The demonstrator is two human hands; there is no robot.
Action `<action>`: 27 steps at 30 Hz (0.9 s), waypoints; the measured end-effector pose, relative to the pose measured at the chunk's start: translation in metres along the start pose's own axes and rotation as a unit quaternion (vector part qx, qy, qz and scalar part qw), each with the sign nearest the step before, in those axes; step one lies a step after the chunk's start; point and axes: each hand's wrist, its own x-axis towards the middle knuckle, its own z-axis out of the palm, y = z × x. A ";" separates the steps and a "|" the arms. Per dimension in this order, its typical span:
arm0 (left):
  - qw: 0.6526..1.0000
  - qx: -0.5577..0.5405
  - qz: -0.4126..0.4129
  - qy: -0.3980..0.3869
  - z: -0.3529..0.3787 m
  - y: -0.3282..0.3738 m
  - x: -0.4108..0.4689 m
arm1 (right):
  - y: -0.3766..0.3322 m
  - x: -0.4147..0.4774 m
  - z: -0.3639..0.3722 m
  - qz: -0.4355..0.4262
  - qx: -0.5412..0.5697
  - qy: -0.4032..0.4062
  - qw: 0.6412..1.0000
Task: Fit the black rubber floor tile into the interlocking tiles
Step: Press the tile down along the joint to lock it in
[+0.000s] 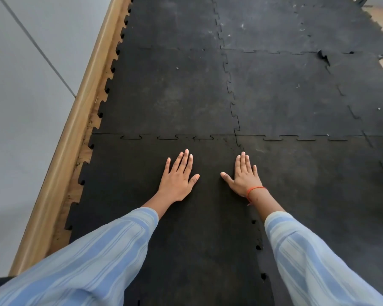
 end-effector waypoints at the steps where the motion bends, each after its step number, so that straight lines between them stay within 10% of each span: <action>1: 1.000 -0.001 0.002 0.001 0.000 0.000 0.000 | 0.001 -0.002 0.005 0.001 -0.006 0.007 1.000; 9: 1.000 0.009 -0.003 -0.013 0.001 -0.002 0.003 | 0.004 0.019 -0.027 0.007 0.010 -0.040 0.999; 27: 0.991 -0.062 -0.032 0.116 0.022 0.021 -0.046 | 0.011 -0.073 0.063 0.000 0.178 0.209 0.962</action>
